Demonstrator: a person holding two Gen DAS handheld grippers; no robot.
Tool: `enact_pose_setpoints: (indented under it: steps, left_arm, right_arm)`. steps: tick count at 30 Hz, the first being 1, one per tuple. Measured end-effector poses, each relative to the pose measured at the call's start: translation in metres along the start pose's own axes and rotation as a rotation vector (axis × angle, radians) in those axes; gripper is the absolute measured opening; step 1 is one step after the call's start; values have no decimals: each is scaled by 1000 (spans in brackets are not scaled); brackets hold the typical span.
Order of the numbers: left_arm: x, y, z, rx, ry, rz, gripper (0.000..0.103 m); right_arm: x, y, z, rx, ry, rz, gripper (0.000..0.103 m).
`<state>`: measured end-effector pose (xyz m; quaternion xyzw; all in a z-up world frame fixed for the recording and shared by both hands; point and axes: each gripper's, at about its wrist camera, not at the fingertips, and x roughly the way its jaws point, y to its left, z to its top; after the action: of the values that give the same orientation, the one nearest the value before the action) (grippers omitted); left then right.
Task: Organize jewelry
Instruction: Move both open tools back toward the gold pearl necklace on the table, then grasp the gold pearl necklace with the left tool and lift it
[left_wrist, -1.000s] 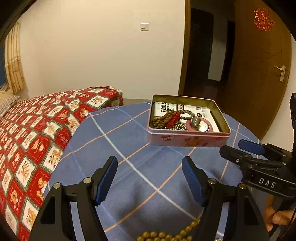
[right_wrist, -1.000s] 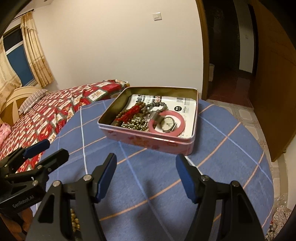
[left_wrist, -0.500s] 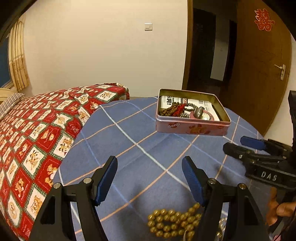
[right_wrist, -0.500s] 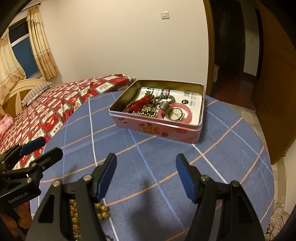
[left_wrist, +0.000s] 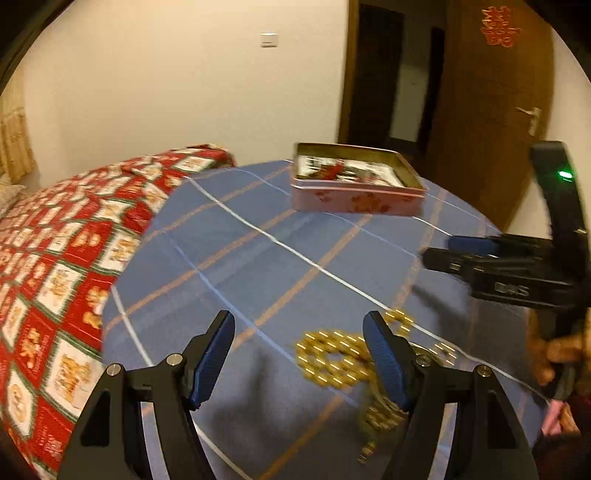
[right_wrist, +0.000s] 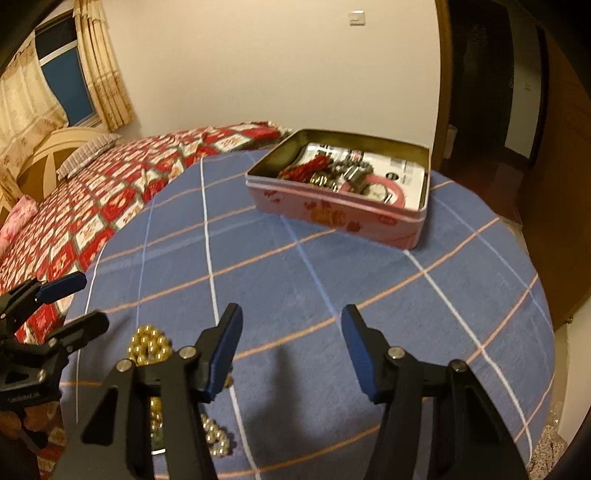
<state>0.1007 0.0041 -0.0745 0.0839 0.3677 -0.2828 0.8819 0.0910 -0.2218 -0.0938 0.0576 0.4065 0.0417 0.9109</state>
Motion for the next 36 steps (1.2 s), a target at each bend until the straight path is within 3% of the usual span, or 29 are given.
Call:
enact_pose_setpoints:
  steps: [3, 7, 11, 14, 17, 18, 25, 27, 30, 33, 36]
  left_arm:
    - [-2, -13, -6, 35, 19, -76, 72]
    - [3, -29, -10, 98, 32, -41, 72]
    - [16, -35, -7, 72, 73, -99, 72]
    - [28, -44, -6, 90, 94, -93, 71]
    - [47, -49, -8, 85, 155, -81, 29]
    - [47, -47, -8, 71, 143, -82, 24]
    - [46, -32, 4, -32, 127, -131, 21]
    - [41, -26, 11, -58, 94, -128, 0]
    - [21, -11, 28, -115, 14, -141, 0]
    - [2, -5, 42, -103, -48, -122, 0]
    - [-6, -4, 46, -76, -53, -107, 0]
  right_arm:
    - [0, 0, -3, -1, 9, 0, 57]
    - [-2, -1, -2, 9, 9, 13, 55]
    - [-4, 4, -1, 0, 2, 12, 55]
    - [-3, 4, -2, 6, 6, 14, 55]
    - [-2, 0, -3, 21, 9, 14, 55]
    - [-2, -1, -3, 24, 9, 14, 55]
    - [-2, -8, -4, 49, 11, 24, 55]
    - [-1, -8, -5, 47, 14, 23, 55]
    - [-1, -8, -5, 44, 20, 34, 55]
    - [-2, -4, -6, 25, 22, 51, 55]
    - [-1, 5, -8, -1, 31, 77, 55]
